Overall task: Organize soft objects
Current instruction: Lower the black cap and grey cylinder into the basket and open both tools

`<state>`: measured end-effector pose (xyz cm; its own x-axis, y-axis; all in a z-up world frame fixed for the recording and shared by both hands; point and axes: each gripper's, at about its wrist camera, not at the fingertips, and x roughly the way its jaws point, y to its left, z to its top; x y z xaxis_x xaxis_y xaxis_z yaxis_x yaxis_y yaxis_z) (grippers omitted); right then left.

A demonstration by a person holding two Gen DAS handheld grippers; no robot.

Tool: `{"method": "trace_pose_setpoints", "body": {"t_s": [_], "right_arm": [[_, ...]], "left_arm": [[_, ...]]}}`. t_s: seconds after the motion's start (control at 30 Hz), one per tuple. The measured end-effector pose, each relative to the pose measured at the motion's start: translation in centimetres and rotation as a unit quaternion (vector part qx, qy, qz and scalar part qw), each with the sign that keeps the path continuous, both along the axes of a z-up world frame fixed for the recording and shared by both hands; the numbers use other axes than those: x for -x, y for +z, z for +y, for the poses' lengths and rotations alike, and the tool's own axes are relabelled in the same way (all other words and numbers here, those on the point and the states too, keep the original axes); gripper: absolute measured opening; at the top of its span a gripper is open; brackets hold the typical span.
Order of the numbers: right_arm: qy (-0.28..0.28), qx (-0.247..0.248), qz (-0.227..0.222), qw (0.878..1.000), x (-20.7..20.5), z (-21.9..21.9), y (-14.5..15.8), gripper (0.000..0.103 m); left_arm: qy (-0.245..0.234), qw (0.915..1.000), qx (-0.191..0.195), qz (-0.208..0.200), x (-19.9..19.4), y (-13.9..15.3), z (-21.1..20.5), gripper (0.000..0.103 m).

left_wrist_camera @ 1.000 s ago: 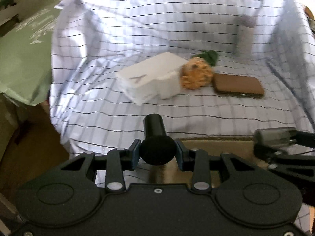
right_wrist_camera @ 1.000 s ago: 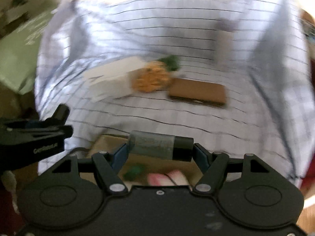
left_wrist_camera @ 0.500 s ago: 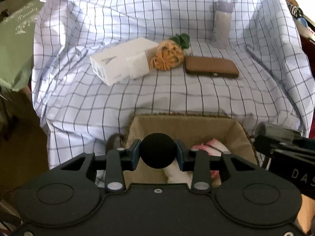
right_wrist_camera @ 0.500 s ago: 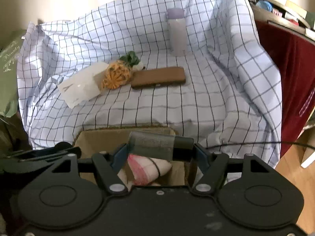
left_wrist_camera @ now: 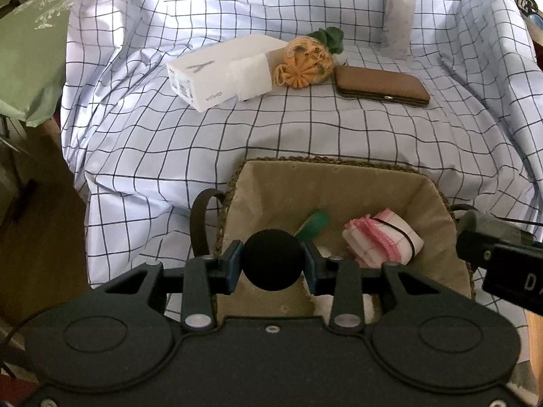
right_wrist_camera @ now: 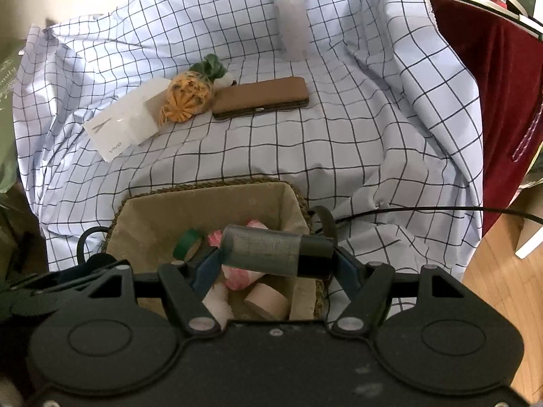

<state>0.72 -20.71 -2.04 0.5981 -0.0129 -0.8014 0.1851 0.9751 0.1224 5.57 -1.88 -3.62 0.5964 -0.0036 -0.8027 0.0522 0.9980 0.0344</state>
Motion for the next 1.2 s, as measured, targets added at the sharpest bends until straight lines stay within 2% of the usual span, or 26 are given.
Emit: {"method": "trace_pose_setpoints", "body": {"t_s": [0.17,0.3,0.5,1.2], "right_arm": [[0.004,0.001,0.002,1.000,-0.11,0.14,-0.02,0.071],[0.010,0.002,-0.001,1.000,-0.15,0.19,0.05,0.071],[0.012,0.003,0.000,1.000,-0.19,0.26,0.07,0.071],[0.034,0.002,-0.002,0.999,-0.20,0.45,0.10,0.073]], "left_arm": [[0.006,1.0000,0.002,-0.002,0.09,0.13,0.27,0.039],[0.006,1.0000,-0.001,-0.008,0.23,0.28,0.13,0.052],[0.006,0.9999,-0.001,-0.015,0.37,0.56,0.19,0.065],[0.014,0.9998,0.007,-0.009,0.50,0.42,0.63,0.068]]}}
